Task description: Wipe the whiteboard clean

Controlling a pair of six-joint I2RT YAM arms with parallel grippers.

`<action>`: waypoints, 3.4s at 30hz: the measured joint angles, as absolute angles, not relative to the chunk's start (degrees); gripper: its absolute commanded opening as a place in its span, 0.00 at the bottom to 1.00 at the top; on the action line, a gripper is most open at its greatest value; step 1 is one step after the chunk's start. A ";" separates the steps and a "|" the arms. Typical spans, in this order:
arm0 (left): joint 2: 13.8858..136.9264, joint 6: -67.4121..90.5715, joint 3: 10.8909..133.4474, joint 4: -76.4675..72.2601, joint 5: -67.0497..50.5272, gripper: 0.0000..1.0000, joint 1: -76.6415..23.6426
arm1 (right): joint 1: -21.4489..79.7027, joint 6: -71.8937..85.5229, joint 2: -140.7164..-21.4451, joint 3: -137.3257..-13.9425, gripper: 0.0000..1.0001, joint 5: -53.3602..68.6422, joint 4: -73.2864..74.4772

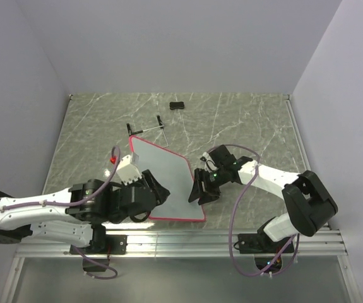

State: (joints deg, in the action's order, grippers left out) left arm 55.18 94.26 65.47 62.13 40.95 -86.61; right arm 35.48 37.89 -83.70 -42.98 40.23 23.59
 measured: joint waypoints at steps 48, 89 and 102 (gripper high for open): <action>97.56 51.99 132.81 78.50 20.58 0.00 -57.56 | 28.38 33.32 -72.01 -54.85 0.62 33.78 36.71; 64.31 83.74 63.13 31.24 3.79 0.00 -9.47 | 23.57 31.64 -62.78 -59.46 0.64 24.64 51.96; 60.88 96.57 49.54 16.12 -15.86 0.00 -5.54 | 23.57 31.73 -62.78 -57.17 0.64 24.62 51.83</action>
